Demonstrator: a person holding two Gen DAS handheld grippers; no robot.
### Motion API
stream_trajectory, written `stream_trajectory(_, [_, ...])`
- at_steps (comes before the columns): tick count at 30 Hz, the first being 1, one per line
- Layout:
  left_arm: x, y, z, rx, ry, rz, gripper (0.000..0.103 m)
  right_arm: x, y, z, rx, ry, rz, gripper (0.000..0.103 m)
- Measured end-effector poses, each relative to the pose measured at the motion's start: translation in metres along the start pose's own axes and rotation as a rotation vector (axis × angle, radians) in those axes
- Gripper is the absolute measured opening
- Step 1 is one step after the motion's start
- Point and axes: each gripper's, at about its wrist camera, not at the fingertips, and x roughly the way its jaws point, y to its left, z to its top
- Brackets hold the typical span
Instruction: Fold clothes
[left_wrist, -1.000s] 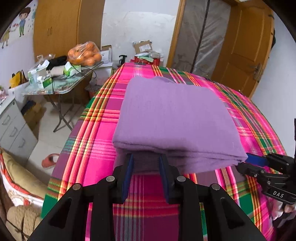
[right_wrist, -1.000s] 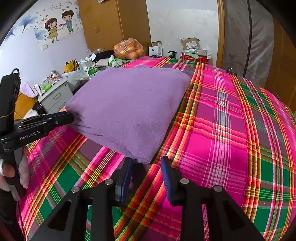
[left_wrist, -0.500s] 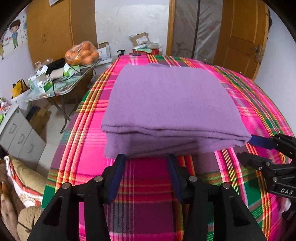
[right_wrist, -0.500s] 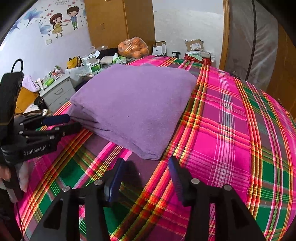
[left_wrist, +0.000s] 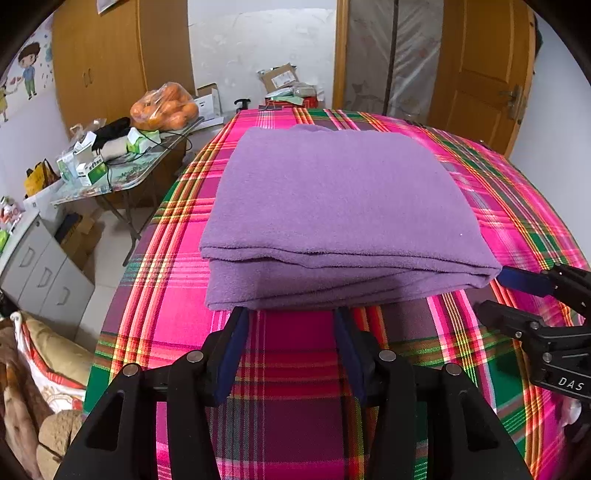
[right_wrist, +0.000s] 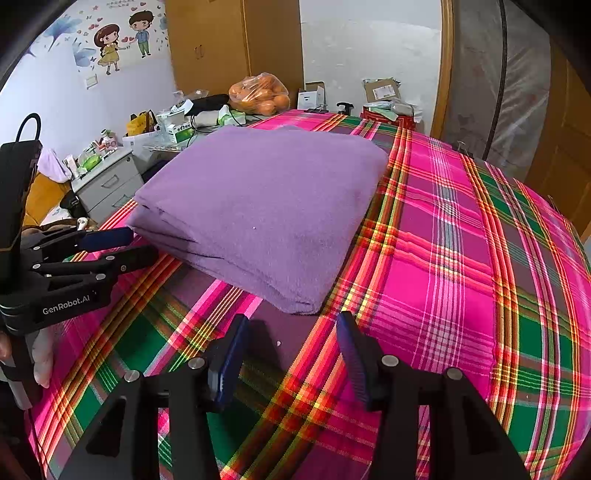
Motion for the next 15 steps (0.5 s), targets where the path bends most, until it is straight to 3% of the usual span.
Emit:
stream_trajectory(3, [0.0011,-0.0033,0.0006,0.016,0.005,-0.011,0.061,0.0001,0.001,-0.0001,-0.002,0.0,-0.002,0.05])
stream_trajectory(15, [0.0023,-0.0034,0.0014,0.023,0.008,-0.013,0.063,0.0002,0.0013,-0.0017,-0.006,-0.001,-0.008,0.051])
